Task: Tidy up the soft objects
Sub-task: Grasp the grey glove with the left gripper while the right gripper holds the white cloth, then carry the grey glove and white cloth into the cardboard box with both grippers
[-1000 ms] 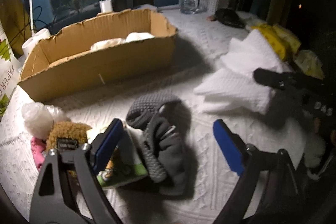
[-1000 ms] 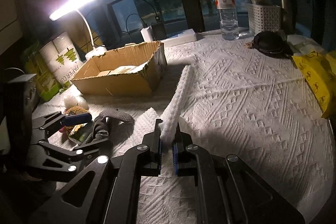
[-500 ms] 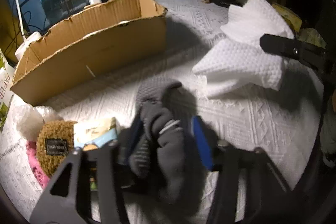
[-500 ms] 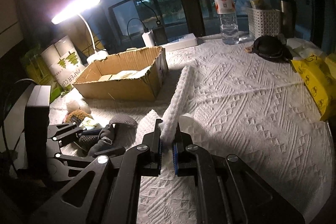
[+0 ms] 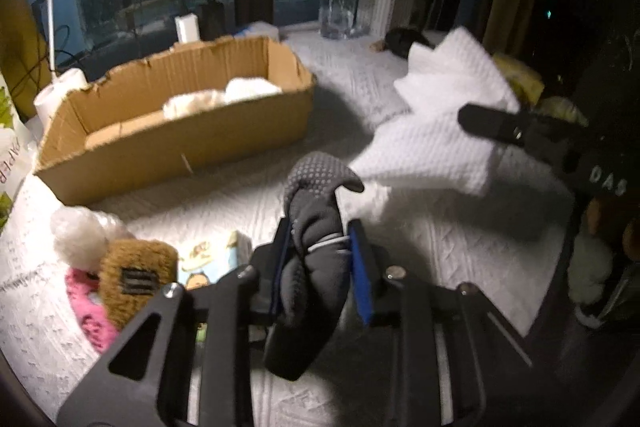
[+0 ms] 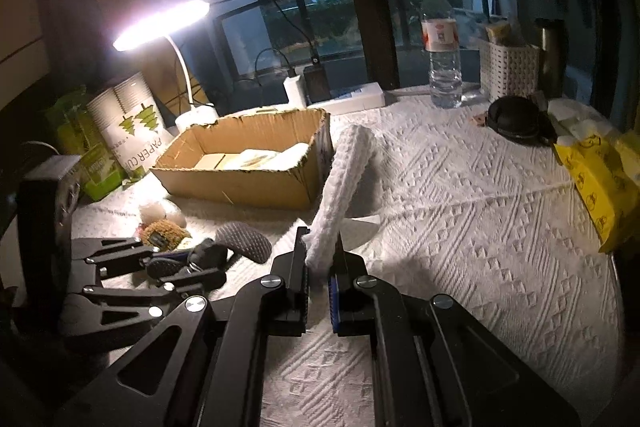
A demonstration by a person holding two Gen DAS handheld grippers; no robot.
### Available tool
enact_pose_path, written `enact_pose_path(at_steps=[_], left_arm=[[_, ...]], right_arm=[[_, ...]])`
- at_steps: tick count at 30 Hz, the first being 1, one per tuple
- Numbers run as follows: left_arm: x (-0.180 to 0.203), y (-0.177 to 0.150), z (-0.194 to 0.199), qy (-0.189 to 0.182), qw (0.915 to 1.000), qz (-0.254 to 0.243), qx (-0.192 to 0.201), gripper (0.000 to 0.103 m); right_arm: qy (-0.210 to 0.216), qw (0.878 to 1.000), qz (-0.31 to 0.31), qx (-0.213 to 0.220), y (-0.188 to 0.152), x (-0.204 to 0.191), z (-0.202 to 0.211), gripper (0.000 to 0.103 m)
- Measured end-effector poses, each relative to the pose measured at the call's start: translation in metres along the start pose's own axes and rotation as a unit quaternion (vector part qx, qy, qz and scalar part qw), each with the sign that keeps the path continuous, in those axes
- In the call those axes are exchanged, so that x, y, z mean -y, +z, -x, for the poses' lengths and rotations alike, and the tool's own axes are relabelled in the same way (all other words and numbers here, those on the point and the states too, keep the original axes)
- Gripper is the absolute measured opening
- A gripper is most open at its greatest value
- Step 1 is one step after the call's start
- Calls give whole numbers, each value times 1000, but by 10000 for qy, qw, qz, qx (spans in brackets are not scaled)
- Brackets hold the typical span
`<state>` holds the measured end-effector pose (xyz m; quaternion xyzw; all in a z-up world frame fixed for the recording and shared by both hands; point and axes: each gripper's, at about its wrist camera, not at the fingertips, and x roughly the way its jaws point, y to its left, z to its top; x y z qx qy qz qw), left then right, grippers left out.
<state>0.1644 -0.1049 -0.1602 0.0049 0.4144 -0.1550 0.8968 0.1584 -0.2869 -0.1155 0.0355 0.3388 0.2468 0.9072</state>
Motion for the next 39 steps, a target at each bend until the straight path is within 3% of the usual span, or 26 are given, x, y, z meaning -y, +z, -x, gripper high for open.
enact_pose_path(at_steps=[16, 39], left_arm=[[-38, 20, 59, 63, 9966, 312, 754, 28], [-103, 55, 96, 281, 9874, 581, 1445, 28]], right_arm=[[8, 9991, 375, 196, 30, -37, 7, 8], [70, 9963, 780, 351, 72, -79, -12, 8]])
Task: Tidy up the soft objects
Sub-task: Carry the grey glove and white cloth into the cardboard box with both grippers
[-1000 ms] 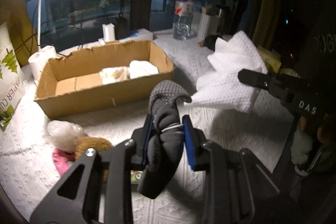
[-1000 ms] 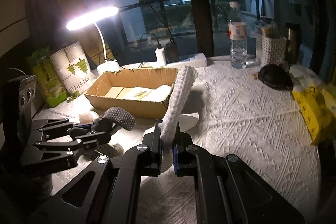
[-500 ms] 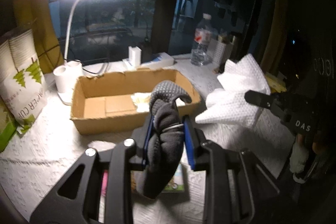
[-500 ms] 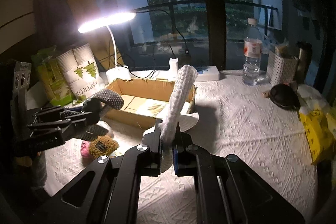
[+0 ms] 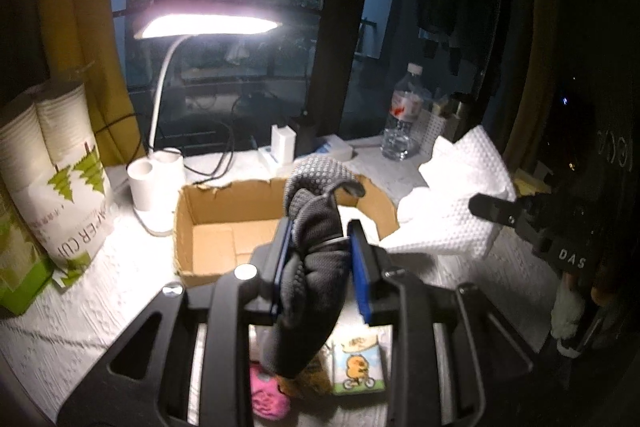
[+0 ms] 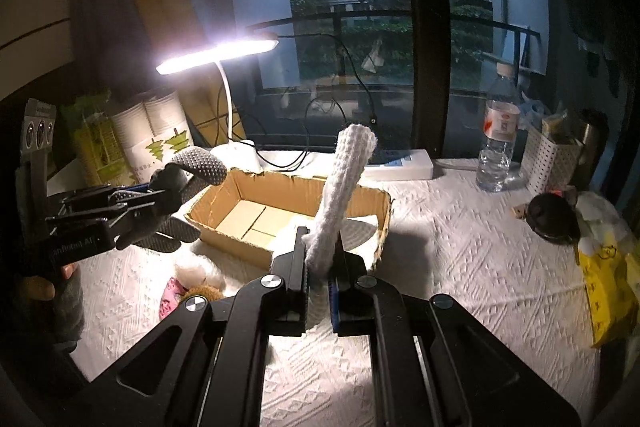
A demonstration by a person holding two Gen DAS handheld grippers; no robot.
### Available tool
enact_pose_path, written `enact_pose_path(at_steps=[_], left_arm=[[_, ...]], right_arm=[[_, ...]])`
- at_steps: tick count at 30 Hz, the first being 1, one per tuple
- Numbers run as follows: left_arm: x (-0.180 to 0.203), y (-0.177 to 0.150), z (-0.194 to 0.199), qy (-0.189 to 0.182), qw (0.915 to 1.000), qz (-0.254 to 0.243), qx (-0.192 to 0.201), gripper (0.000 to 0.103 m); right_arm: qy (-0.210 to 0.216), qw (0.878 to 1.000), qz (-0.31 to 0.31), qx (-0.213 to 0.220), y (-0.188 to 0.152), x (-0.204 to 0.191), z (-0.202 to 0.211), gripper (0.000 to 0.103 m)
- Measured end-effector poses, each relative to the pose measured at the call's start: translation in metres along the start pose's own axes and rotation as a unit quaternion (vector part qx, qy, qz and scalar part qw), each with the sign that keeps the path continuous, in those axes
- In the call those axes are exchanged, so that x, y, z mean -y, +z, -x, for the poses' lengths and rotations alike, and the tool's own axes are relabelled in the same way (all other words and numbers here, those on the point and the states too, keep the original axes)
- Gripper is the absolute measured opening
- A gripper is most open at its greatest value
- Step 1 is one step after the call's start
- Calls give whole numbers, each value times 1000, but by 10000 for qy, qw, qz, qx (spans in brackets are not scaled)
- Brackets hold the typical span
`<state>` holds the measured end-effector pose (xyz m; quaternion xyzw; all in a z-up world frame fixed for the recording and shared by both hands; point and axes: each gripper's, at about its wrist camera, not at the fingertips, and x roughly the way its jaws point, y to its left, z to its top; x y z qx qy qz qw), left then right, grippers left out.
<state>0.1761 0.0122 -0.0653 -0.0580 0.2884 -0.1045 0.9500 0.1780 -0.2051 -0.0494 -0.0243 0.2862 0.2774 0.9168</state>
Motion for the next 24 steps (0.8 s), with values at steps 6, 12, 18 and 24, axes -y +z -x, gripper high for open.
enact_pose_path(at_steps=[6, 12, 18, 24], left_arm=[[-6, 11, -3, 31, 9999, 16, 96, 28], [-10, 16, -13, 25, 10000, 10, 81, 28], [-17, 21, -29, 87, 9999, 38, 74, 28], [-23, 21, -52, 146, 9999, 63, -48, 28]], right_arm=[[-10, 10000, 16, 3, 9, 2, -10, 8], [-11, 10000, 8, 3, 15, 7, -20, 8], [-6, 10000, -24, -35, 20, 14, -34, 8], [4, 9999, -88, -136, 22, 22, -54, 8]])
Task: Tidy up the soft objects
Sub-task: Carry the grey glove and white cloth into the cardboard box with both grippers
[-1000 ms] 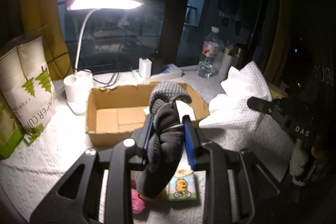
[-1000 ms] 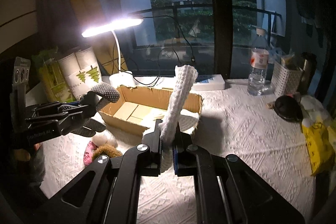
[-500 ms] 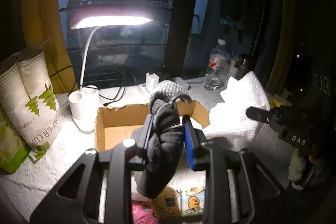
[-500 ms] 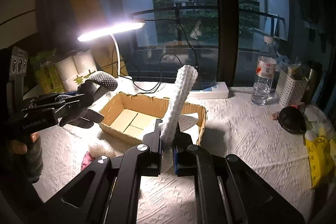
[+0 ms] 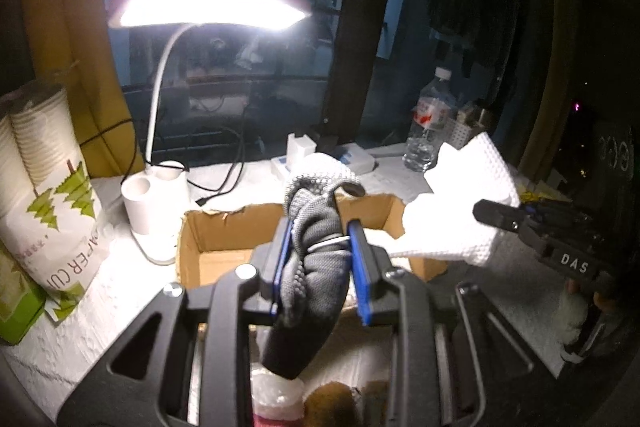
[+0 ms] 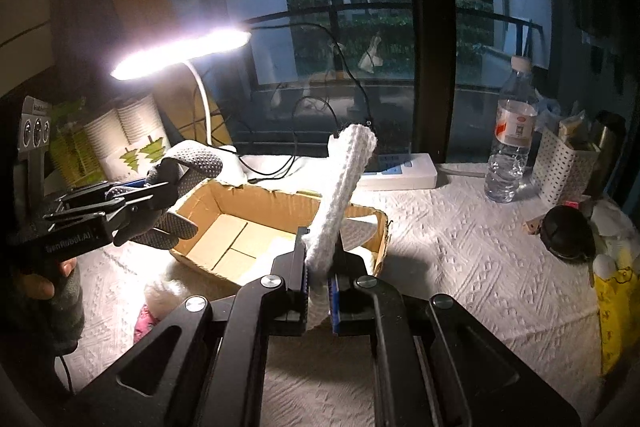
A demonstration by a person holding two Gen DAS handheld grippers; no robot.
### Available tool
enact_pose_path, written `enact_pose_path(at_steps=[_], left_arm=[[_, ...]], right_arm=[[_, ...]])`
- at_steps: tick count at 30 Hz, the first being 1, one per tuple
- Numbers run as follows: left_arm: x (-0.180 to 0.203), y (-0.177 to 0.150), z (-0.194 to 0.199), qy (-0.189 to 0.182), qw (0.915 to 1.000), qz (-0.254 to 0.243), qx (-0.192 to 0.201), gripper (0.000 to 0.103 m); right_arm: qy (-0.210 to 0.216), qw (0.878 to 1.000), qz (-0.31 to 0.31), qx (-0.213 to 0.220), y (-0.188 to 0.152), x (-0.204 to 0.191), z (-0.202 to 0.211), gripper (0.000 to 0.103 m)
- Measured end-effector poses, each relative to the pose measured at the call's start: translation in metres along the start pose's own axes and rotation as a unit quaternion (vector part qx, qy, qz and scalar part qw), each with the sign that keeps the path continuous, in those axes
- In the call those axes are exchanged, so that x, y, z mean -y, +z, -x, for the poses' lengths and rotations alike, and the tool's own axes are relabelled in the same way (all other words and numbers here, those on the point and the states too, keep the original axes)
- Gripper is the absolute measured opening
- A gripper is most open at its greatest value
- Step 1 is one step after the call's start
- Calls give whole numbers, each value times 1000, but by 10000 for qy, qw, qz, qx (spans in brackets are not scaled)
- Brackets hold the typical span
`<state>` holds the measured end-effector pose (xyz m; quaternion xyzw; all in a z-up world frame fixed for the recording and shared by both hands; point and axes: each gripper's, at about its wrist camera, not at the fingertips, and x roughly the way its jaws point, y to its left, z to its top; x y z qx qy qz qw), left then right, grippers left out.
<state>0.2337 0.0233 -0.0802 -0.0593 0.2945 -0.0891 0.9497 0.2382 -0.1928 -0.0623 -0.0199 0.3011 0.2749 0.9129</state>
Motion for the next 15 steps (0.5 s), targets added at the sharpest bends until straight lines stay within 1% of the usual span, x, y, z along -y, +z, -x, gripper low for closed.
enact_pose_path(at_steps=[6, 15], left_arm=[[-6, -4, -26, 101, 9998, -10, -161, 28], [-15, -17, -68, 134, 9984, 53, -544, 28]], right_arm=[[7, 9998, -52, -166, -2, 7, -25, 8], [-20, 9987, -69, -496, -11, 15, -65, 8]])
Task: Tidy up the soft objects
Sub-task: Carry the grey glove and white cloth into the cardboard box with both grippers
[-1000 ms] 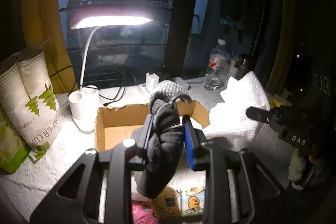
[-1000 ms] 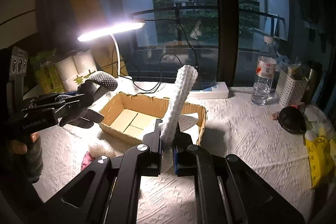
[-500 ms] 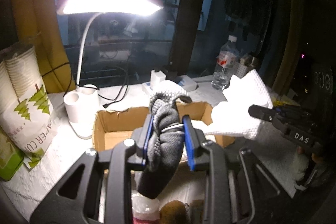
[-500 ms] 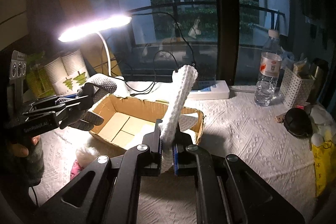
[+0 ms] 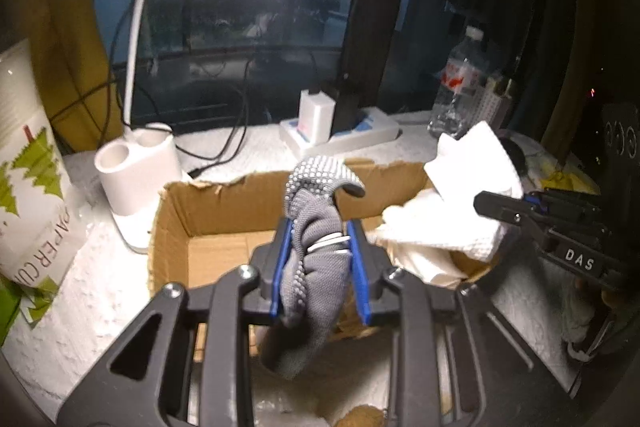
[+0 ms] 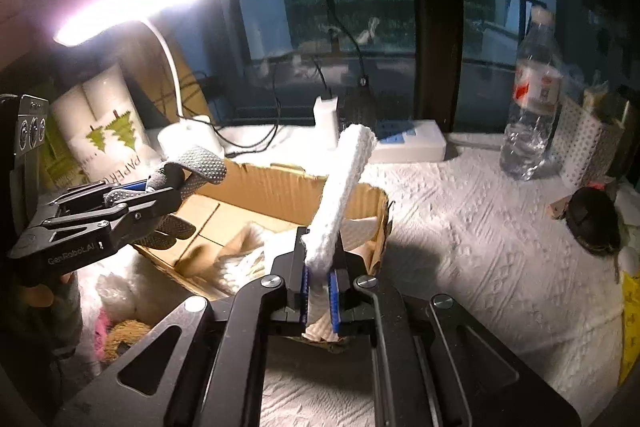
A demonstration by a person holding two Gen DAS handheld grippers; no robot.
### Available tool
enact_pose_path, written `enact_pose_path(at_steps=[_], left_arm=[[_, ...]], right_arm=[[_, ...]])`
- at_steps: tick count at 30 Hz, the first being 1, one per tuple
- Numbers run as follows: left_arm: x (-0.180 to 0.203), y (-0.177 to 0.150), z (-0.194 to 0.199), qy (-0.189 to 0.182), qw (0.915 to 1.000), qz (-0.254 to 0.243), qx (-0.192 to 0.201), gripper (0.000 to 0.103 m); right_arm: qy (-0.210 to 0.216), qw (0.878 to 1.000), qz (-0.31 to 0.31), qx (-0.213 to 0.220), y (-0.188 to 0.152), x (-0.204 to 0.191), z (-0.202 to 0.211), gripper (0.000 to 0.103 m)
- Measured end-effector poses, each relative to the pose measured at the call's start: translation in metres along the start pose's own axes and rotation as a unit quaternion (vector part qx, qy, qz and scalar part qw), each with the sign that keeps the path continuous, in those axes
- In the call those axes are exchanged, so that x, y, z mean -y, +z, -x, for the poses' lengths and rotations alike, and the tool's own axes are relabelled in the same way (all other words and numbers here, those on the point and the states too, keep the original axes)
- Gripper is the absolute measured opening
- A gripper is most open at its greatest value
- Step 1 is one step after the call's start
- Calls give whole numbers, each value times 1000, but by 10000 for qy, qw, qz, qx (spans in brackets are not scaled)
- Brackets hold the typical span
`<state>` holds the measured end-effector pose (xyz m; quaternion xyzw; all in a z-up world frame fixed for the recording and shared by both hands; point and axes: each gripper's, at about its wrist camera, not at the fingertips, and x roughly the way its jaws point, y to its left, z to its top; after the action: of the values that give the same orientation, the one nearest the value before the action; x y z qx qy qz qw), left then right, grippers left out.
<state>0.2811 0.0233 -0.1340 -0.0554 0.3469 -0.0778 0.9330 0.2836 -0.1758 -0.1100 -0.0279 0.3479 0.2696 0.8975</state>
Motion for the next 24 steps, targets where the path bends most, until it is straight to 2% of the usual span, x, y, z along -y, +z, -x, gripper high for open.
enact_pose_path(at_steps=[10, 24], left_arm=[[-1, -9, -29, 137, 9993, 29, -341, 29], [-3, -10, -37, 268, 9969, 105, -729, 34]], right_arm=[[27, 9996, 35, -295, -7, 2, -30, 8], [-191, 9964, 459, -680, -14, -13, -47, 9]])
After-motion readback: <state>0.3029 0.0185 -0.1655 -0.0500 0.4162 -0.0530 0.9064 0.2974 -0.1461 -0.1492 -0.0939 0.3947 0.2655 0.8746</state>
